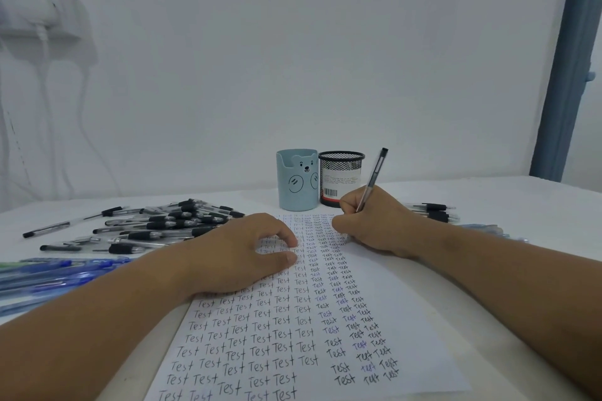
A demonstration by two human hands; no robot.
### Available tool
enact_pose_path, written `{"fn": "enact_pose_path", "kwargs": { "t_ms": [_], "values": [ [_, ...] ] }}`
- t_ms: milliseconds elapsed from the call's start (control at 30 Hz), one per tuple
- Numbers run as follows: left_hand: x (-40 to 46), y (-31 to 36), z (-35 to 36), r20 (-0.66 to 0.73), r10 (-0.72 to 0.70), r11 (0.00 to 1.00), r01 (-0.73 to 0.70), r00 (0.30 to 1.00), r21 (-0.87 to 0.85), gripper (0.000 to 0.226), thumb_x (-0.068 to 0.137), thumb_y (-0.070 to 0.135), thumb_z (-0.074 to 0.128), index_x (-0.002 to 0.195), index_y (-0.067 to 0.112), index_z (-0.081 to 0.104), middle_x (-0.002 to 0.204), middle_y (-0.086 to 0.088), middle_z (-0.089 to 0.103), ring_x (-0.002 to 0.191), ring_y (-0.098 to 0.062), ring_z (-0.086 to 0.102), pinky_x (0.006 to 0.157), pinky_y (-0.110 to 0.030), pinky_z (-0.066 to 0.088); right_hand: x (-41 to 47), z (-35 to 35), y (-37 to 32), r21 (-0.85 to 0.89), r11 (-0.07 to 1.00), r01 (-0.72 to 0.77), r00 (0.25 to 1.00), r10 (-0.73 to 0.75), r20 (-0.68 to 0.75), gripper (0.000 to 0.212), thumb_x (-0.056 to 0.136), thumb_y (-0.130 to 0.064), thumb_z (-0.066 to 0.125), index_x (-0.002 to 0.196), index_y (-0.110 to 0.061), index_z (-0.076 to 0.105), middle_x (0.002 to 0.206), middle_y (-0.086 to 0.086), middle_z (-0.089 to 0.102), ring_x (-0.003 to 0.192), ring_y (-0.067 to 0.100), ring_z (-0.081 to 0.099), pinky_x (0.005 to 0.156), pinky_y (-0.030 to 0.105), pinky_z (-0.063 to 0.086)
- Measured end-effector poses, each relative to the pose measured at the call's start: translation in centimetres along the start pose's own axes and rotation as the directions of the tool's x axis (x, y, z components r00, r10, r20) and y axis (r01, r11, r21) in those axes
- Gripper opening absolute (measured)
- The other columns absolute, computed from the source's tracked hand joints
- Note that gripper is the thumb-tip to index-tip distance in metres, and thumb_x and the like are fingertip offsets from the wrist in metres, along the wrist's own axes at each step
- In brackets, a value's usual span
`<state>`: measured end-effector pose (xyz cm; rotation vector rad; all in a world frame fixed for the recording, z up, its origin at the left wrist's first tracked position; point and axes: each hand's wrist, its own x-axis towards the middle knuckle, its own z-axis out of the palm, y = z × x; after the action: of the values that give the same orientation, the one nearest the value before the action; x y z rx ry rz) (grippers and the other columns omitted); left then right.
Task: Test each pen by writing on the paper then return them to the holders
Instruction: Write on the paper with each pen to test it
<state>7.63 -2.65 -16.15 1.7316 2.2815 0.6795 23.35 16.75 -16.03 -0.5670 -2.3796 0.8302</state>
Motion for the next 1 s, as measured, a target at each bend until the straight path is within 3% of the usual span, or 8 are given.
{"fn": "enact_pose_path", "kwargs": {
  "t_ms": [400, 467, 533, 600, 767, 833, 900, 1000],
  "values": [
    [0.0, 0.1, 0.0, -0.001, -0.006, 1.0, 0.006, 1.0, 0.007, 0.026, 0.089, 0.062, 0.061, 0.113, 0.052, 0.06, 0.128, 0.034, 0.051, 0.127, 0.006, 0.044, 0.113, -0.028, 0.034, 0.1, 0.2, -0.1, -0.015, 1.0, 0.026, 0.999, -0.026, -0.02, 0.048, 0.08, -0.011, 0.069, 0.049, -0.019, 0.033, 0.046, -0.008, 0.03, 0.044, 0.007, 0.027, 0.051, 0.024, 0.027],
    [0.0, 0.0, 0.0, -0.002, -0.01, 1.0, 0.01, 1.0, 0.0, 0.026, 0.088, 0.063, 0.061, 0.112, 0.053, 0.06, 0.129, 0.034, 0.051, 0.127, 0.007, 0.044, 0.115, -0.031, 0.035, 0.0, 0.3, -0.3, 0.062, 0.997, 0.043, 0.997, -0.039, -0.07, 0.048, 0.089, -0.026, 0.069, 0.052, -0.015, 0.041, 0.045, -0.008, 0.038, 0.045, 0.009, 0.034, 0.052, 0.025, 0.034],
    [-0.1, -0.1, 0.0, 0.0, -0.011, 1.0, 0.011, 1.0, -0.006, 0.027, 0.087, 0.064, 0.061, 0.112, 0.054, 0.06, 0.129, 0.034, 0.051, 0.128, 0.007, 0.044, 0.115, -0.032, 0.035, -0.2, 0.0, -1.0, 0.142, 0.988, 0.06, 0.995, -0.048, -0.085, 0.064, 0.097, -0.051, 0.054, 0.062, 0.001, 0.048, 0.049, -0.002, 0.046, 0.048, 0.014, 0.041, 0.056, 0.026, 0.041],
    [0.0, -0.1, 0.0, -0.001, -0.008, 1.0, 0.008, 1.0, 0.0, 0.028, 0.086, 0.066, 0.061, 0.112, 0.056, 0.059, 0.13, 0.034, 0.051, 0.128, 0.007, 0.044, 0.115, -0.033, 0.035, -0.2, -0.4, -1.7, 0.123, 0.985, 0.122, 0.991, -0.113, -0.078, 0.074, 0.098, -0.061, 0.042, 0.069, 0.007, 0.047, 0.051, 0.0, 0.043, 0.051, 0.016, 0.041, 0.06, 0.031, 0.043],
    [0.0, 0.1, -0.1, 0.001, 0.003, 1.0, -0.003, 1.0, 0.01, 0.028, 0.088, 0.062, 0.061, 0.114, 0.051, 0.06, 0.128, 0.034, 0.051, 0.128, 0.007, 0.044, 0.115, -0.029, 0.034, -0.3, -1.0, -2.1, 0.067, 0.961, 0.269, 0.956, -0.257, -0.142, 0.038, 0.086, -0.057, 0.062, 0.086, -0.021, 0.052, 0.043, -0.007, 0.042, 0.041, 0.009, 0.033, 0.047, 0.022, 0.036],
    [0.0, 0.2, -0.1, 0.002, 0.003, 1.0, -0.003, 1.0, 0.016, 0.028, 0.089, 0.06, 0.061, 0.115, 0.05, 0.06, 0.128, 0.034, 0.051, 0.128, 0.007, 0.044, 0.113, -0.027, 0.033, -0.4, -1.2, -2.1, -0.008, 0.955, 0.297, 0.947, -0.295, -0.127, 0.022, 0.094, -0.044, 0.062, 0.094, -0.023, 0.058, 0.049, -0.004, 0.052, 0.041, 0.006, 0.043, 0.049, 0.016, 0.04],
    [0.0, 0.2, -0.1, 0.001, 0.001, 1.0, -0.001, 1.0, 0.013, 0.028, 0.089, 0.06, 0.061, 0.115, 0.05, 0.06, 0.128, 0.034, 0.051, 0.127, 0.007, 0.044, 0.113, -0.026, 0.032, -0.5, -1.3, -2.1, -0.133, 0.936, 0.327, 0.932, -0.342, -0.117, 0.022, 0.101, -0.034, 0.056, 0.084, -0.021, 0.059, 0.059, -0.007, 0.058, 0.051, 0.001, 0.052, 0.053, 0.013, 0.038],
    [-0.1, 0.1, -0.1, 0.004, 0.003, 1.0, -0.003, 1.0, 0.009, 0.027, 0.09, 0.059, 0.061, 0.114, 0.049, 0.061, 0.128, 0.034, 0.051, 0.127, 0.008, 0.044, 0.111, -0.024, 0.032, -0.4, -1.0, -1.9, -0.257, 0.904, 0.342, 0.925, -0.373, -0.079, 0.03, 0.104, -0.032, 0.05, 0.075, -0.026, 0.047, 0.059, -0.009, 0.047, 0.055, 0.007, 0.043, 0.052, 0.021, 0.03]
  ]
}}
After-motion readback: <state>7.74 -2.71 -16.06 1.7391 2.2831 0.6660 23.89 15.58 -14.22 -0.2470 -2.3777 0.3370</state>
